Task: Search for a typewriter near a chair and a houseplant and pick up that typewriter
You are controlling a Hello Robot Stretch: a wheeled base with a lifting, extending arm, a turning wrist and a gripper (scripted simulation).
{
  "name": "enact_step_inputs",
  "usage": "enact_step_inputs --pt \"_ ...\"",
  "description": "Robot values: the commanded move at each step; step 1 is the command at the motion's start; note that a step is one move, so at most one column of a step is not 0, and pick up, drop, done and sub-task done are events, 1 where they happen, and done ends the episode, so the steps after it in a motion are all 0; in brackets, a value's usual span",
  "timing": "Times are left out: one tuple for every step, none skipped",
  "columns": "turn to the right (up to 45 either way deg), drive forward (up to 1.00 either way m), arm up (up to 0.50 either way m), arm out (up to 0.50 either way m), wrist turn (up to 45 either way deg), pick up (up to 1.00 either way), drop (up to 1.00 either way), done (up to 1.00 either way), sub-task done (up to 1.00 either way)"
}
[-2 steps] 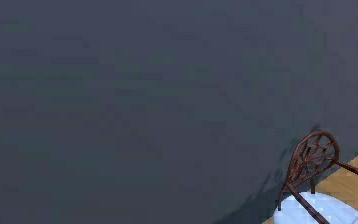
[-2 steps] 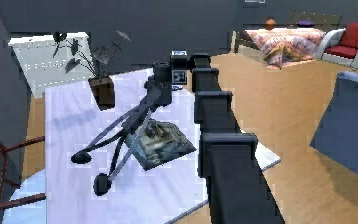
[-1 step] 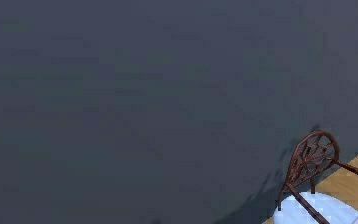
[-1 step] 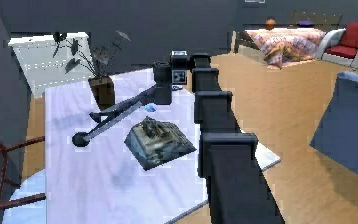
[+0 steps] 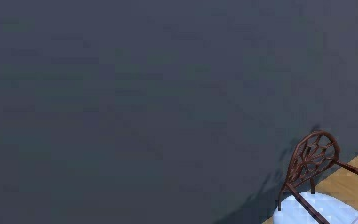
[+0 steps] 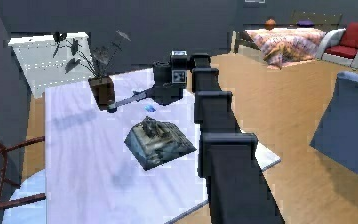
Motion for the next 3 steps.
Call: enact_step_inputs --pt "0.0 0.00 0.00 0.00 12.0 0.00 0.00 0.00 0.00" --pt "0.0 0.00 -0.30 0.00 0.0 0.00 0.00 0.00 0.00" --pt "0.0 0.00 0.00 0.00 0.0 1.00 0.00 0.00 0.00"
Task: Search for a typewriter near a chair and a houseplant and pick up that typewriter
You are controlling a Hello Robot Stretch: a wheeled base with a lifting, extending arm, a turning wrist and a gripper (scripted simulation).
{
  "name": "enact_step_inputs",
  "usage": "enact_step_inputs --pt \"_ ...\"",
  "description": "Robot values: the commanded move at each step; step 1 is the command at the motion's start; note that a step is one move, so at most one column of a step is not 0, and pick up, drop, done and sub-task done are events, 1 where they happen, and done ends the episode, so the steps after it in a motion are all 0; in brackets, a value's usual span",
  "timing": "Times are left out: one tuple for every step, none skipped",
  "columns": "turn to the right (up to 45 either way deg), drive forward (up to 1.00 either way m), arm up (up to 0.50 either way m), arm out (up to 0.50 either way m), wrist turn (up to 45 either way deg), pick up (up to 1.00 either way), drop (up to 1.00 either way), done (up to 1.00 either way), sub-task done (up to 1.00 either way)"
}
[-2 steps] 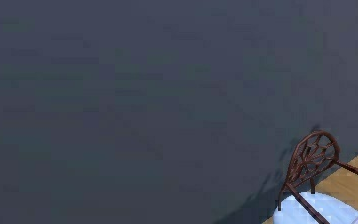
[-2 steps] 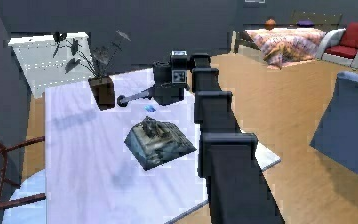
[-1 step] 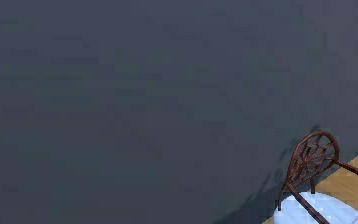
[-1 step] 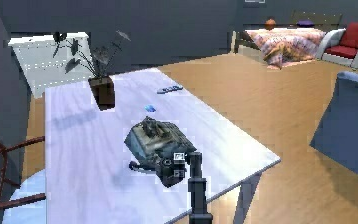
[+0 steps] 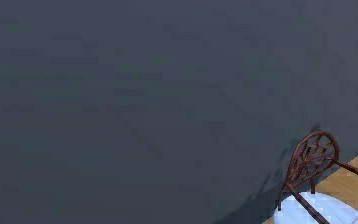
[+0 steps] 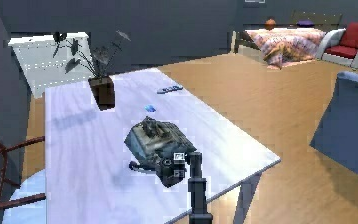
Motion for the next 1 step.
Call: enact_step_inputs --pt "0.0 0.00 0.10 0.00 0.0 0.00 0.00 0.00 0.00"
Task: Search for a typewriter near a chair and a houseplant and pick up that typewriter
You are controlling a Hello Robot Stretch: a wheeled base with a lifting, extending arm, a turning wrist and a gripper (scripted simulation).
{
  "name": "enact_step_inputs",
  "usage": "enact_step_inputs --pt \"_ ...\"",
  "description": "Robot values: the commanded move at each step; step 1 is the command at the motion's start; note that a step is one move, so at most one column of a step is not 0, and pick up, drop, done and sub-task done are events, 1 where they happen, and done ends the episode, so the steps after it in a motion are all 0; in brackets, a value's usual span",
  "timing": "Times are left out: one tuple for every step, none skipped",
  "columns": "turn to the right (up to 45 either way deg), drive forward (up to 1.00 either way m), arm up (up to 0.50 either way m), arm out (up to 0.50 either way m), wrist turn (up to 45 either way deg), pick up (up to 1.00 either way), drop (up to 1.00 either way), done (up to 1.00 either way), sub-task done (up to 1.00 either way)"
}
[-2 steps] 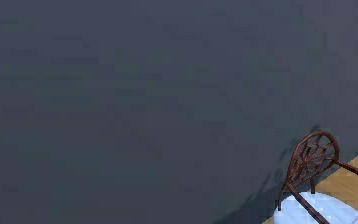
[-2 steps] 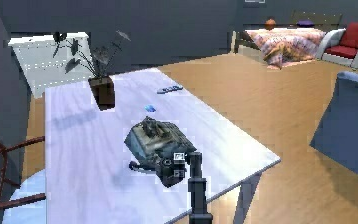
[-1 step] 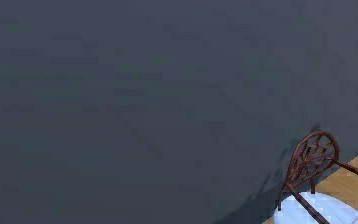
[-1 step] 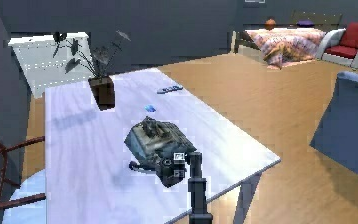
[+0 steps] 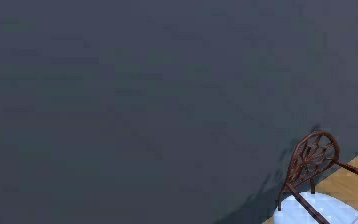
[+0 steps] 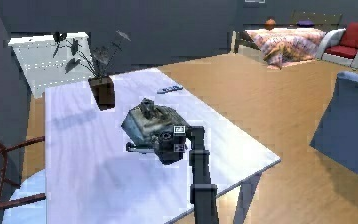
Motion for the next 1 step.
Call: enact_step_inputs --pt "0.0 0.00 0.00 0.00 0.0 0.00 0.00 1.00 0.00"
